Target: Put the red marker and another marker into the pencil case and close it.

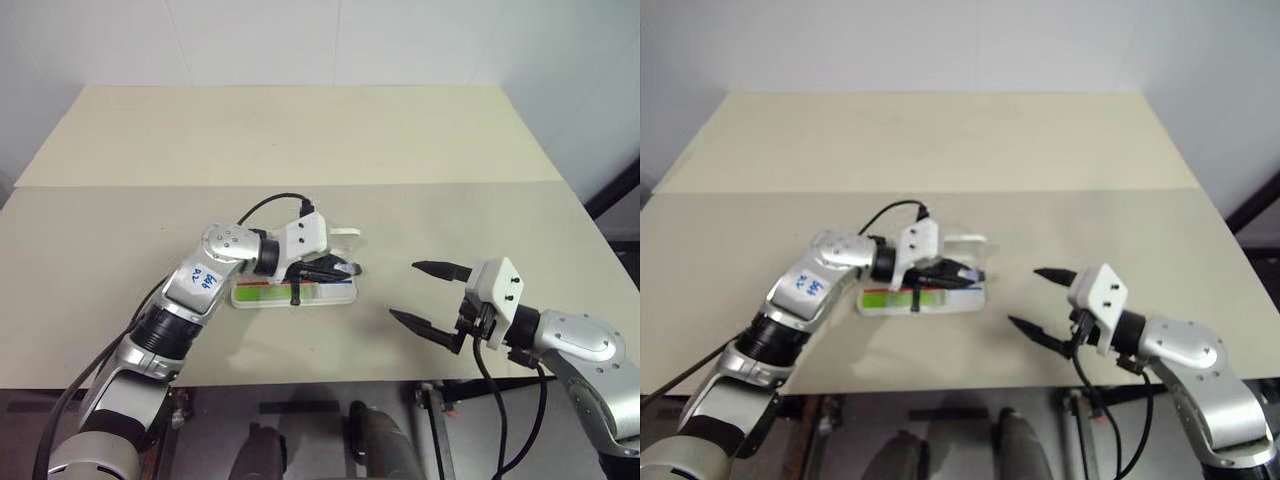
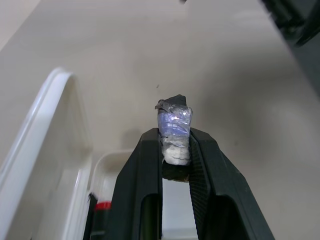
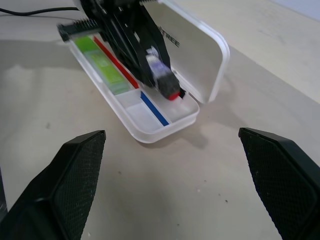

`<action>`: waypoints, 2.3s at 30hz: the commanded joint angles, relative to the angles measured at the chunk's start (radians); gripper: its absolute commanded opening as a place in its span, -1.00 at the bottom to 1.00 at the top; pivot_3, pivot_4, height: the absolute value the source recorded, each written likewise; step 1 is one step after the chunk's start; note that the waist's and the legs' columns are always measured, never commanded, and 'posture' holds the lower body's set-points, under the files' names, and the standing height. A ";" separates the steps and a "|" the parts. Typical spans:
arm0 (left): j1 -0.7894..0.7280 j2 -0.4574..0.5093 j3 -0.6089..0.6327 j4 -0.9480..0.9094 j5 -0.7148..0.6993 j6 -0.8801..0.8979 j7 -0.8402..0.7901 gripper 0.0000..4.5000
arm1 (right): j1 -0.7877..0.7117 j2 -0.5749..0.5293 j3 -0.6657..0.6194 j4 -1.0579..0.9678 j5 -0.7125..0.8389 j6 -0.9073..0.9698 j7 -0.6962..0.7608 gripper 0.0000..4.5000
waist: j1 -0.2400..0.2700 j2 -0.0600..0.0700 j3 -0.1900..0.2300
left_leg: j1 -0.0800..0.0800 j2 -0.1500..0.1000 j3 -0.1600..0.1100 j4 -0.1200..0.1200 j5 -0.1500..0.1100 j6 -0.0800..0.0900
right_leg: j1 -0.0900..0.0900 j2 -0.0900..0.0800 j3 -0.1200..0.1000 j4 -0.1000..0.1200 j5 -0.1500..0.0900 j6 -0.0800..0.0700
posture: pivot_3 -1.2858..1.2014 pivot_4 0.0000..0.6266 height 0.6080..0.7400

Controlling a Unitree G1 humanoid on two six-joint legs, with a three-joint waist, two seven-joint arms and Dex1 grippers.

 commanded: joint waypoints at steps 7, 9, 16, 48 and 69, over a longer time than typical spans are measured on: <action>0.003 -0.017 0.006 -0.076 0.013 -0.004 -0.020 -0.83 | -0.004 0.002 -0.015 -0.032 -0.002 -0.017 -0.020 1.00 | 0.005 0.000 0.000 | -0.002 0.000 0.000 0.009 -0.001 0.002 | 0.002 0.000 0.001 0.000 0.001 0.002 | 0.03 -0.52 1.00; 0.000 -0.015 0.016 -0.104 0.009 0.022 -0.011 -0.83 | -0.007 0.002 -0.013 -0.030 -0.002 -0.016 -0.020 1.00 | 0.004 0.000 0.000 | -0.002 0.000 0.000 0.009 -0.001 0.003 | 0.002 0.000 0.001 0.000 0.002 0.003 | 0.03 -0.52 1.00; 0.022 0.007 0.034 -0.245 0.002 0.118 0.017 -0.83 | -0.038 -0.002 -0.004 0.000 -0.005 -0.020 -0.005 1.00 | 0.001 0.000 0.000 | -0.002 0.000 0.001 0.009 -0.002 0.003 | 0.002 0.000 0.002 0.001 0.002 0.003 | 0.03 -0.52 1.00; 0.121 0.069 -0.028 -0.185 0.150 -0.070 0.069 -0.83 | -0.089 0.018 0.041 0.041 -0.041 -0.029 -0.011 1.00 | 0.002 0.000 0.000 | -0.001 -0.001 0.003 0.010 -0.002 0.004 | 0.002 0.000 0.004 0.001 0.002 0.003 | 0.03 -0.52 1.00; 0.139 0.045 -0.031 -0.155 0.235 -0.166 0.088 0.19 | -0.091 0.017 0.040 0.042 -0.045 -0.028 -0.021 1.00 | 0.002 0.000 0.000 | -0.001 -0.001 0.003 0.010 -0.002 0.004 | 0.002 0.000 0.004 0.001 0.002 0.004 | 0.03 -0.52 1.00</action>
